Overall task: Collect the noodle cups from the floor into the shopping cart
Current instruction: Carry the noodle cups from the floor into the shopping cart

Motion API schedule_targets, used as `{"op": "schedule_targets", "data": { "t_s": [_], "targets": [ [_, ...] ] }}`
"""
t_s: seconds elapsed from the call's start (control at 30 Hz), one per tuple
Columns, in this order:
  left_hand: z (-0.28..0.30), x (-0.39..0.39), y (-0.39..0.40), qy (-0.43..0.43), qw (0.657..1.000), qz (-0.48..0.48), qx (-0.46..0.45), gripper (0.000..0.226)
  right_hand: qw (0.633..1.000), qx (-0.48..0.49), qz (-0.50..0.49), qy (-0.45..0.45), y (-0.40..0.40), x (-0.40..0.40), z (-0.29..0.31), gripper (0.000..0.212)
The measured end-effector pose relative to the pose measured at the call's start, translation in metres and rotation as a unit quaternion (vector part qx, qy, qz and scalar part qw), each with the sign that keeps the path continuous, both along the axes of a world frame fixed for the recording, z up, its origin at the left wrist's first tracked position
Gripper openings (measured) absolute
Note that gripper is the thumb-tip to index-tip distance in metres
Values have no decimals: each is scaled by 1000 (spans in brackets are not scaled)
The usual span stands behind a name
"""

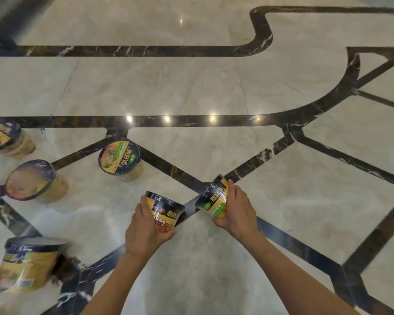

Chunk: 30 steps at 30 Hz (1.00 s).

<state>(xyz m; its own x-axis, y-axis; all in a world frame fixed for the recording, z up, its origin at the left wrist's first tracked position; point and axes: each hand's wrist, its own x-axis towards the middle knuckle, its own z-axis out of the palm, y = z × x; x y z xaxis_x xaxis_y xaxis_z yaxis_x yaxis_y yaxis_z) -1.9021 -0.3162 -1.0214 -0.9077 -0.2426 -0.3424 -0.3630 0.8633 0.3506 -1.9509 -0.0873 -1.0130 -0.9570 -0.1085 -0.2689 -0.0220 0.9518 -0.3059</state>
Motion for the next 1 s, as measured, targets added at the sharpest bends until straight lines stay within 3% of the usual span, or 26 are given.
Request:
{"op": "schedule_targets", "data": {
  "t_s": [0.13, 0.27, 0.5, 0.63, 0.73, 0.9, 1.0],
  "targets": [
    [19, -1, -5, 12, 997, 48, 62, 121, 999, -31, -27, -15, 3, 1, 19, 112],
    [105, 8, -12, 49, 978, 124, 158, 115, 990, -95, -98, -15, 8, 9, 95, 113],
    [346, 12, -36, 118, 916, 258, 283, 98, 963, -245, -108, -7, -29, 1, 317, 112],
    [501, 35, -59, 184, 872, 309, 332, 62, 927, -366, -84, -16, -67, -3, 474, 86],
    [626, 64, -74, 225, 845, 343, 344, 45, 908, -416, -45, -24, -92, 5, 595, 80],
    [790, 141, -105, 302, 802, 392, 334, 45, 885, -462, 22, -56, -122, 46, 758, 81],
    [846, 198, -116, 349, 774, 421, 320, 53, 872, -479, 65, -82, -144, 71, 810, 102]
  ]
}}
